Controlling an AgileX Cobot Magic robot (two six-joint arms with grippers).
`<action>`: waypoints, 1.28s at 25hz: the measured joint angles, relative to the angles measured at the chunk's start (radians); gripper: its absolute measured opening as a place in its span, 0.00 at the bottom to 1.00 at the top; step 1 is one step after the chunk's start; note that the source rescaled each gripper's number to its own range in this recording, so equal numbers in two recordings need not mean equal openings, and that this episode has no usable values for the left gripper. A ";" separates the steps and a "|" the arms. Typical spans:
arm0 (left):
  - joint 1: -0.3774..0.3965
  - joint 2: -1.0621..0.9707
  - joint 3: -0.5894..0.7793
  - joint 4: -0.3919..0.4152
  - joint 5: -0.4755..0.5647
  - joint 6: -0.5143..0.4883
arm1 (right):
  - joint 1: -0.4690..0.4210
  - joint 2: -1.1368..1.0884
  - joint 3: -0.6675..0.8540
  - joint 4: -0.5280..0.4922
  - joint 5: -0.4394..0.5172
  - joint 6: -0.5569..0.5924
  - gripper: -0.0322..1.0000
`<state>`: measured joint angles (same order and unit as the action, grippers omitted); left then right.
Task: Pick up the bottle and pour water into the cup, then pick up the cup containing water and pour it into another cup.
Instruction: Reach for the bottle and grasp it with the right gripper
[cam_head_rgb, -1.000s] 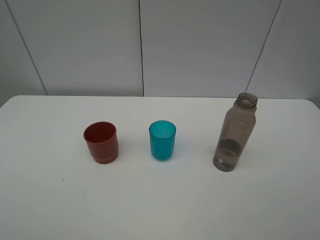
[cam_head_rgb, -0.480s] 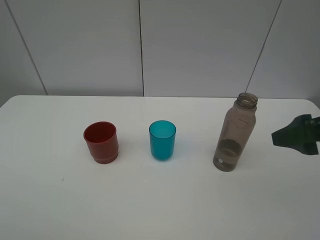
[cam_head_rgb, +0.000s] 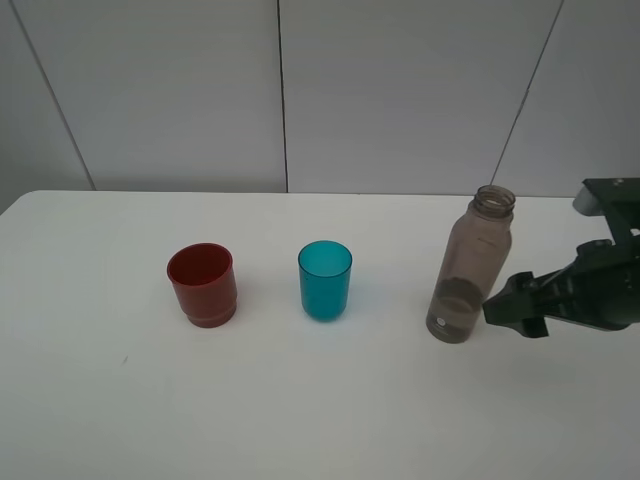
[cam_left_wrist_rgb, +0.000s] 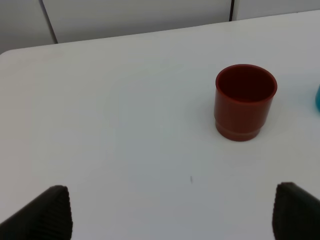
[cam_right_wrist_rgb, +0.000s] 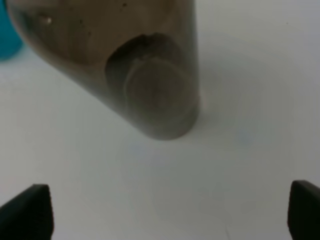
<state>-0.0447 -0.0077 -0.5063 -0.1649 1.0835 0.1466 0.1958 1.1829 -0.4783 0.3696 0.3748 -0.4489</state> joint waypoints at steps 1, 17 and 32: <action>0.000 0.000 0.000 0.000 0.000 0.000 | 0.019 0.005 0.017 0.000 -0.031 0.000 1.00; 0.000 0.000 0.000 0.000 0.000 0.000 | 0.217 0.041 0.156 0.001 -0.592 0.000 1.00; 0.000 0.000 0.000 0.000 0.000 0.000 | 0.274 0.266 0.129 -0.060 -0.862 0.059 1.00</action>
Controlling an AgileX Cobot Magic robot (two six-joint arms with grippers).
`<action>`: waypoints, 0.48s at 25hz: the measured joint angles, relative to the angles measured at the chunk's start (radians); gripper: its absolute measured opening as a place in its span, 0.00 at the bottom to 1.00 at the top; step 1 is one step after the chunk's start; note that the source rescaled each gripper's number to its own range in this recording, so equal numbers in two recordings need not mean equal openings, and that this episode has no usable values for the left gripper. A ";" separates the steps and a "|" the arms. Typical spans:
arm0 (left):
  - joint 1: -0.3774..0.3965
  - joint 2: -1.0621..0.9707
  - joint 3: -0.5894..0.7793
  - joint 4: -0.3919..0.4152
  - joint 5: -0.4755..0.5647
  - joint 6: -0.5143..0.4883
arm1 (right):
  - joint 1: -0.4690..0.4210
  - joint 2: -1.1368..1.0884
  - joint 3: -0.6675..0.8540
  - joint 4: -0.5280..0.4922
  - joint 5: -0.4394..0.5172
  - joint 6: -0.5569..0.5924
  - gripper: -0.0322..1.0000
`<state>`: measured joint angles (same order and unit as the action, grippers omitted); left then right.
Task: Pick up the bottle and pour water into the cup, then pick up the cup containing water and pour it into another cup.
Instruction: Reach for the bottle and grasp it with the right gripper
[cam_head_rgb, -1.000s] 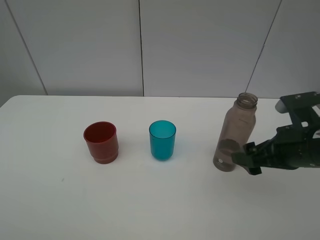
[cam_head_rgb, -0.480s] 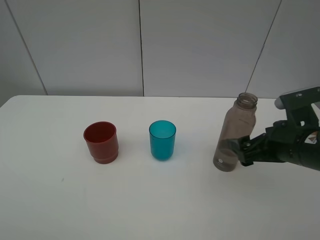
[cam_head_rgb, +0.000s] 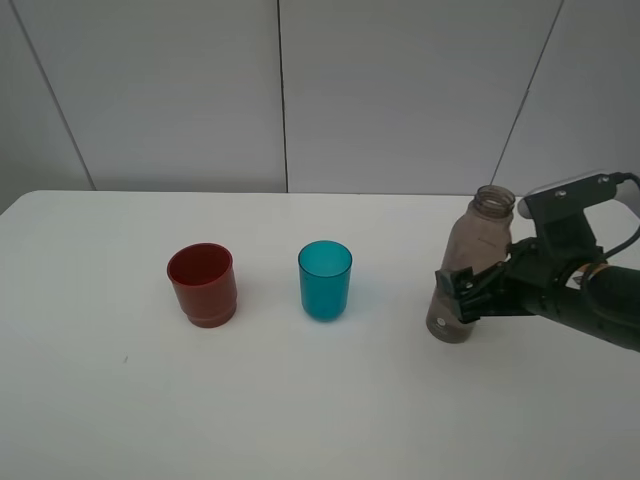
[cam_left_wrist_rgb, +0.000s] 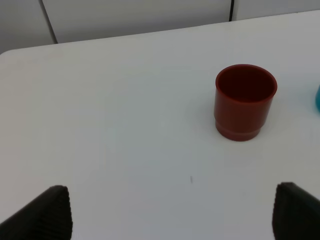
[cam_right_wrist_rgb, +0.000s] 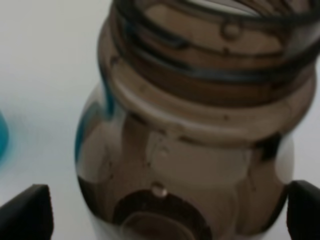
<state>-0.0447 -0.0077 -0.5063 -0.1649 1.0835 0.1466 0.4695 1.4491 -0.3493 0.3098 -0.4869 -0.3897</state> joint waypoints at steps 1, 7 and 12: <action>0.000 0.000 0.000 0.000 0.000 0.000 | 0.000 0.018 -0.011 -0.013 -0.011 0.022 1.00; 0.000 0.000 0.000 0.000 0.000 0.000 | 0.000 0.096 -0.055 -0.056 -0.063 0.124 1.00; 0.000 0.000 0.000 0.000 0.000 0.000 | -0.013 0.128 -0.057 -0.056 -0.101 0.130 1.00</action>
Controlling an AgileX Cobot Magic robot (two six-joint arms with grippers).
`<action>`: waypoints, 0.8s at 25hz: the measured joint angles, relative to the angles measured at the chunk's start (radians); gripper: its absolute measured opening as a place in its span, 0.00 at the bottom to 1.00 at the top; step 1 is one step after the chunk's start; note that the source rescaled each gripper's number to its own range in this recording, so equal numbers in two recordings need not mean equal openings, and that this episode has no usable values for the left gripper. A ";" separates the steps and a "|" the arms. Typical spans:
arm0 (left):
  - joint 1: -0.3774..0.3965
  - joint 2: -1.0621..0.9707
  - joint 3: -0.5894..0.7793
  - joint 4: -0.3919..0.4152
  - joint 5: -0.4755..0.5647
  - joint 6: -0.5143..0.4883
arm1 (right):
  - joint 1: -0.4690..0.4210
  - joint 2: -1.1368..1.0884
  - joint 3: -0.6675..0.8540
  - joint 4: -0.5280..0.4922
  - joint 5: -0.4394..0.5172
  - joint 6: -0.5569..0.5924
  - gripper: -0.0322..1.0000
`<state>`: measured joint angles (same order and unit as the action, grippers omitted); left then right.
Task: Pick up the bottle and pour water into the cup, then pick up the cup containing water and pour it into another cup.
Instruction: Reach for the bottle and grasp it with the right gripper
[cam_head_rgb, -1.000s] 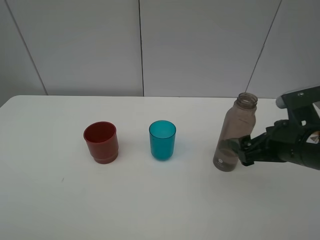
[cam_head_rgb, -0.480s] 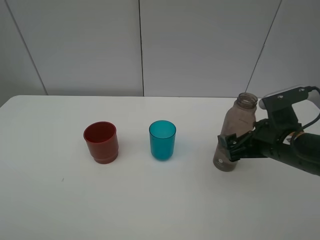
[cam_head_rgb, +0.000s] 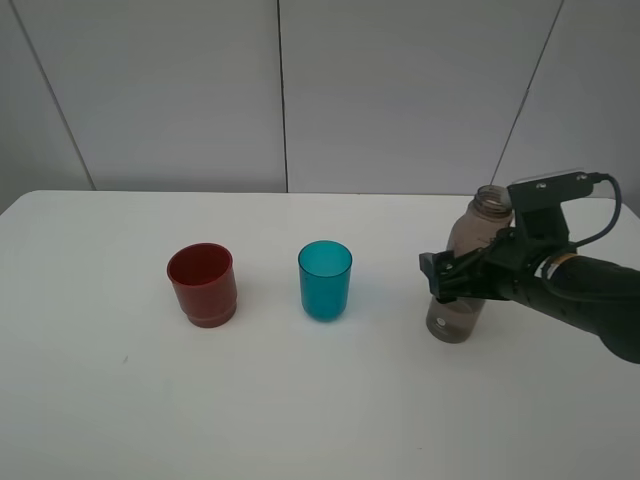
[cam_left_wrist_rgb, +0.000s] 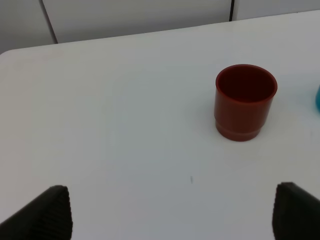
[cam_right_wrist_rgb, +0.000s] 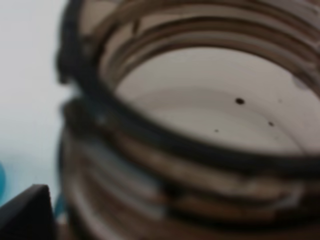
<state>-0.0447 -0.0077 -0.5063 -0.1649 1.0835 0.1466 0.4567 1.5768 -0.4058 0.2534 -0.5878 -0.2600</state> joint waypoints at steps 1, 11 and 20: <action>0.000 0.000 0.000 0.000 0.000 0.000 | -0.009 0.004 0.000 0.000 -0.003 0.000 1.00; 0.000 0.000 0.000 0.000 0.000 0.000 | -0.031 0.013 0.000 -0.005 -0.052 0.000 1.00; 0.000 0.000 0.000 0.000 0.000 0.000 | -0.031 0.013 -0.001 -0.011 -0.060 0.003 0.10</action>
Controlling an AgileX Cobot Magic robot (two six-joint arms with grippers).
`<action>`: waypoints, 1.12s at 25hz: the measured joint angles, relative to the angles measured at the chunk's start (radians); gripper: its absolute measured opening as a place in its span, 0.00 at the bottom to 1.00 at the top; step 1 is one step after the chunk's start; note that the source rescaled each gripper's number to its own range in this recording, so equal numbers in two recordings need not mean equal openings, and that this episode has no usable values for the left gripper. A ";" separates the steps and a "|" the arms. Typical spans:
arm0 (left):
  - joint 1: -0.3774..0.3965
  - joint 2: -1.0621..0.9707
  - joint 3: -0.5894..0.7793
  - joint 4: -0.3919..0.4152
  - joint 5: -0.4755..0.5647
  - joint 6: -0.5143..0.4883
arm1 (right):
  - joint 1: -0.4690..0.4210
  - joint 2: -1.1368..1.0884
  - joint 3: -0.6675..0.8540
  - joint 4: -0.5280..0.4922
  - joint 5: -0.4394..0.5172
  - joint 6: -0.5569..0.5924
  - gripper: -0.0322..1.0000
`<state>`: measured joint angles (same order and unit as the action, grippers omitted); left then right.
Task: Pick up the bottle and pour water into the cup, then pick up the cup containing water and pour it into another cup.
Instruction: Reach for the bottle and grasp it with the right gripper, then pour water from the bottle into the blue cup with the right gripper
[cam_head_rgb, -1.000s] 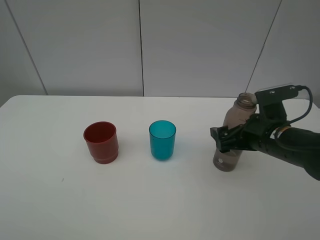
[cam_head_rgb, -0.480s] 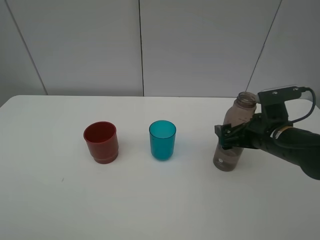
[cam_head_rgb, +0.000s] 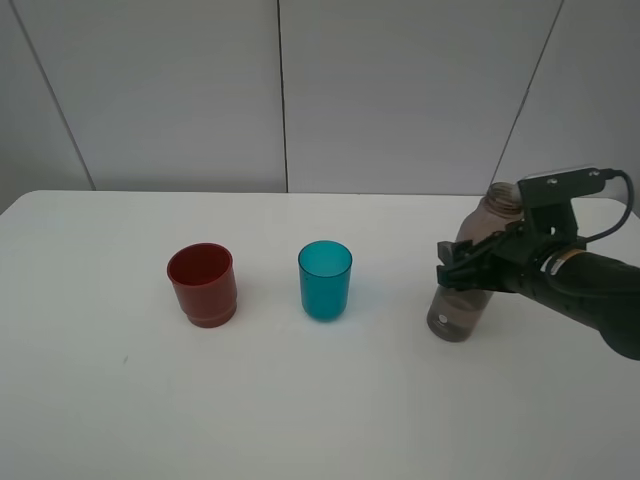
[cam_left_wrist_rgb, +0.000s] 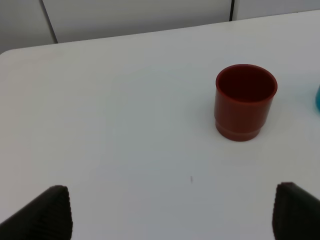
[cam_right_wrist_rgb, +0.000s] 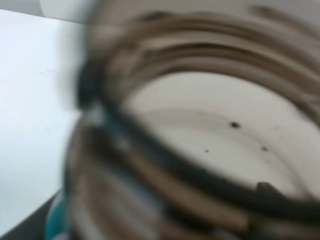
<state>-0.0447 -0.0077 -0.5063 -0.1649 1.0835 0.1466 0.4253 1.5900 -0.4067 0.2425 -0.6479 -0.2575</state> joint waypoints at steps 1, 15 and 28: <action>0.000 0.000 0.000 0.000 0.000 0.000 | 0.000 0.000 0.000 -0.001 -0.003 0.001 0.05; 0.000 0.000 0.000 0.000 0.000 0.000 | 0.000 0.000 0.000 -0.039 -0.007 0.003 0.04; 0.000 0.000 0.000 0.000 0.000 0.000 | 0.000 0.000 0.000 -0.086 -0.010 -0.001 0.03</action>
<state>-0.0447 -0.0077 -0.5063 -0.1649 1.0835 0.1466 0.4253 1.5900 -0.4067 0.1567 -0.6579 -0.2581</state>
